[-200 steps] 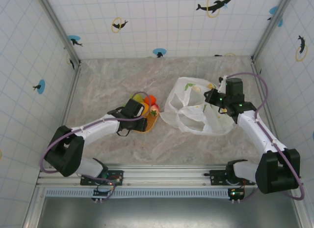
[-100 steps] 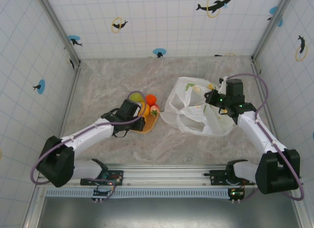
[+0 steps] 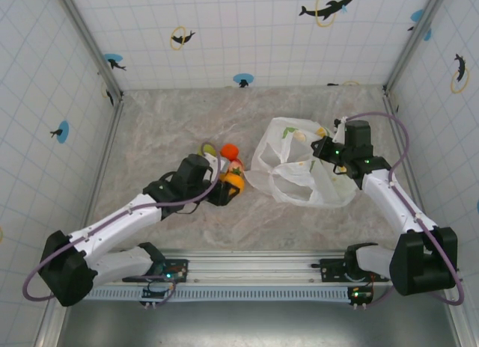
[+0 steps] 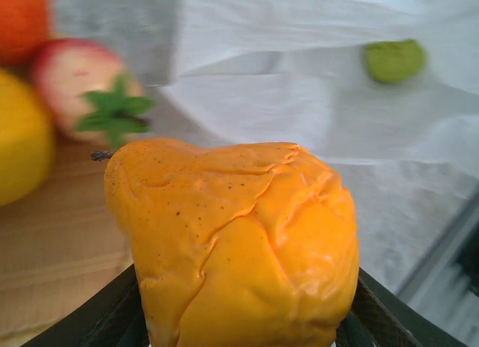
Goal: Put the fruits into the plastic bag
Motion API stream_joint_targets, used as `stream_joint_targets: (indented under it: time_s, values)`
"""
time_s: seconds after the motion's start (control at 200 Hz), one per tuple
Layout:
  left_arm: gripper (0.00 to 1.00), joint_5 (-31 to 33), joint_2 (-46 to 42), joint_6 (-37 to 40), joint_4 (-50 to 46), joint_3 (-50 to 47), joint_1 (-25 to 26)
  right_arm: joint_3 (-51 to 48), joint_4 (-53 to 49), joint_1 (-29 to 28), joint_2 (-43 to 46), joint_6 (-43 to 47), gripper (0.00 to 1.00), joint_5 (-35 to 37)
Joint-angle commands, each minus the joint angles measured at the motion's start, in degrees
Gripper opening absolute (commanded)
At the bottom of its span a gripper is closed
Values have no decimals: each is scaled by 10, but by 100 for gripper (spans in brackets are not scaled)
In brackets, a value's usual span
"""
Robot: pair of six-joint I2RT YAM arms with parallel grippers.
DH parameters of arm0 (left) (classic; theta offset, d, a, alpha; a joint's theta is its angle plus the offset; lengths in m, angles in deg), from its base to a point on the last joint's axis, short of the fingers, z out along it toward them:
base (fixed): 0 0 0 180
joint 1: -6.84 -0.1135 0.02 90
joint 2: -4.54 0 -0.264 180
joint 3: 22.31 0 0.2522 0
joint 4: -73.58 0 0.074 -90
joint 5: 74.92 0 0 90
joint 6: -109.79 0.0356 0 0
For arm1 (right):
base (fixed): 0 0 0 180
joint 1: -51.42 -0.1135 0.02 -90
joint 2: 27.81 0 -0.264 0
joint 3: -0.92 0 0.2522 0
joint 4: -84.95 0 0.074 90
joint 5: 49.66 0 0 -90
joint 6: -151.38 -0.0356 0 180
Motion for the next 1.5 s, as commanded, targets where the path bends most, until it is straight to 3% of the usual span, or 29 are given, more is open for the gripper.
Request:
stream_joint_targets:
  time_s: [0.0,0.2,0.5,0.816,1.106,1.361,1.491]
  values:
    - [58,-41,24,4,60,34,21,-3,27,-6,4,-9,0,-10]
    - [58,-99,109,-10,119,68,42,-3,22,-14,8,-10,0,-11]
    - [58,-164,250,-8,133,136,67,-7,26,-17,9,-13,0,-13]
    - [59,-130,390,-58,220,238,67,-20,31,-27,5,-17,0,-20]
    - [61,-37,504,-141,321,298,67,-25,26,-26,1,-11,0,-27]
    - [62,-65,584,-201,382,342,68,-26,26,-26,-6,-7,0,-27]
    - [68,-90,590,-202,393,347,68,-28,24,-23,-8,-4,0,-27]
